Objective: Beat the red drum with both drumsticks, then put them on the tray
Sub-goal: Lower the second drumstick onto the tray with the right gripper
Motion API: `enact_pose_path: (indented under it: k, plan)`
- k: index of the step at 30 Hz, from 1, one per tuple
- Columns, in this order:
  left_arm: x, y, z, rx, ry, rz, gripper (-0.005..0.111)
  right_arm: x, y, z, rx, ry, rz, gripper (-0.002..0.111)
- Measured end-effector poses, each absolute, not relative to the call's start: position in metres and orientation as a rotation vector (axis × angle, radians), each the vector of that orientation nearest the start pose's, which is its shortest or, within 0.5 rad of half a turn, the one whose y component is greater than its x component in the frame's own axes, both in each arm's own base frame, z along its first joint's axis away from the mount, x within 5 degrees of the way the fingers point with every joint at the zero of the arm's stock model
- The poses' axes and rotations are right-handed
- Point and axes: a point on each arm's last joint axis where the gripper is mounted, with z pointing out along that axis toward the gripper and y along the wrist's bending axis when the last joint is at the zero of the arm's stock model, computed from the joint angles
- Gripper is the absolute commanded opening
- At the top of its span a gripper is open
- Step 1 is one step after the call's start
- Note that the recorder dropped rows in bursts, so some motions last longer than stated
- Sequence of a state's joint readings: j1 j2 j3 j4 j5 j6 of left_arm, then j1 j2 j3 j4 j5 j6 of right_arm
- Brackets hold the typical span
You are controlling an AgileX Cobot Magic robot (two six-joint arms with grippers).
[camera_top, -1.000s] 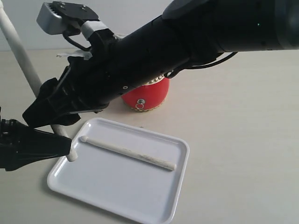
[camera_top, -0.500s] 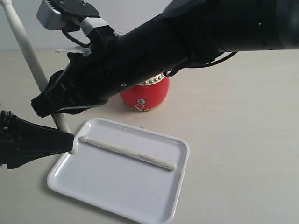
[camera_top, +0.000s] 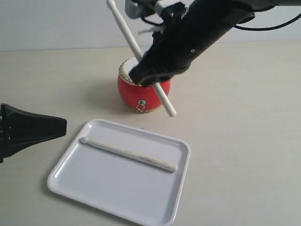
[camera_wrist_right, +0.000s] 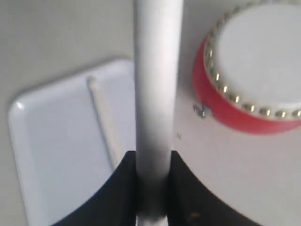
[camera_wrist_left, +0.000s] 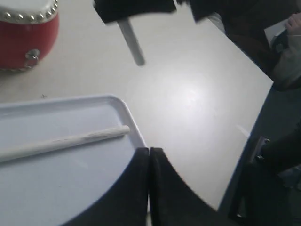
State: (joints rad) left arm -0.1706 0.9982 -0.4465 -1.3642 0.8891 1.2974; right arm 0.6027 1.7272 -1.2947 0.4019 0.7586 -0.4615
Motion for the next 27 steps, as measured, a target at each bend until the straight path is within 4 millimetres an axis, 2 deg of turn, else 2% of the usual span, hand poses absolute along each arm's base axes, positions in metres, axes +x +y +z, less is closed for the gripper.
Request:
enact_pose_path:
  k: [6,12,19,27]
  plan:
    - [0.143,-0.085,0.263,0.606,1.993,-0.85,0.0,0.263,0.245,0.217,-1.442,2.589,0.29,0.0]
    - [0.136,-0.071,0.282,0.496,1.867,-0.653,0.0,0.233,0.275,0.19,-1.746,2.527,0.125,0.0]
    - [0.134,-0.063,0.29,0.429,1.817,-0.555,0.0,0.215,0.304,0.159,-1.924,2.463,-0.053,0.0]
    - [0.134,-0.062,0.29,0.421,1.818,-0.552,0.0,0.219,0.325,0.138,-1.989,2.486,-0.137,0.0]
